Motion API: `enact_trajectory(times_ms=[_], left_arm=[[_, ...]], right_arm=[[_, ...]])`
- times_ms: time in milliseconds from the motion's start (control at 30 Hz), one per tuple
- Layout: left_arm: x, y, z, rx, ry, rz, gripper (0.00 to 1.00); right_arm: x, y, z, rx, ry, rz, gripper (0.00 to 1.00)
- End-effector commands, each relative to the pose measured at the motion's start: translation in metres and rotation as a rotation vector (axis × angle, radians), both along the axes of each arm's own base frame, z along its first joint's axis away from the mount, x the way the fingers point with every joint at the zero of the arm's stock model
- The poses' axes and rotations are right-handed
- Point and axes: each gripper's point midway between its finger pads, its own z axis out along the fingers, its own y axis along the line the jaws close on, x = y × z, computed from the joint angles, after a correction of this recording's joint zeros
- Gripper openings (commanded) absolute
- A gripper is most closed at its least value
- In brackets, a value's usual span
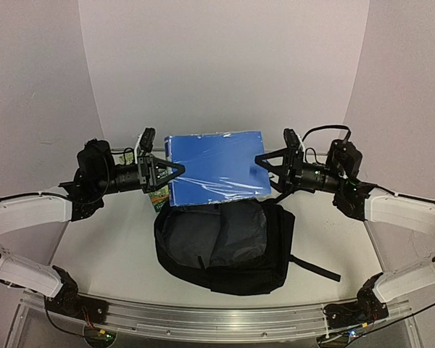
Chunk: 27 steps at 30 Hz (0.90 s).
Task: Pack the student bag
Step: Pick up the files from the center of the board.
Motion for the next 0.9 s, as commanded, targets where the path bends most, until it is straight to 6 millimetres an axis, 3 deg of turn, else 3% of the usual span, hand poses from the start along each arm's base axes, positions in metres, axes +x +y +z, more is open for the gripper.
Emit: enact_trajectory(times_ms=[0, 100, 233, 433, 600, 867], left_arm=[[0.008, 0.015, 0.001, 0.034, 0.03, 0.109, 0.04], [0.019, 0.029, -0.014, 0.101, 0.086, 0.189, 0.04], [0.035, 0.056, -0.033, 0.123, 0.187, 0.271, 0.05], [0.038, 0.077, -0.047, 0.111, 0.265, 0.288, 0.04], [0.028, 0.076, -0.051, 0.138, 0.279, 0.247, 0.05], [0.009, 0.08, -0.068, 0.219, 0.312, 0.198, 0.05]], right_arm=[[0.02, -0.013, -0.026, -0.123, -0.006, -0.158, 0.8], [0.038, -0.038, -0.079, -0.354, 0.094, -0.324, 0.83], [0.038, -0.06, -0.13, -0.573, 0.172, -0.404, 0.81], [0.024, -0.052, -0.187, -0.763, 0.22, -0.395, 0.73], [0.026, -0.041, -0.216, -0.875, 0.222, -0.4, 0.68], [0.034, -0.034, -0.23, -0.975, 0.198, -0.404, 0.52]])
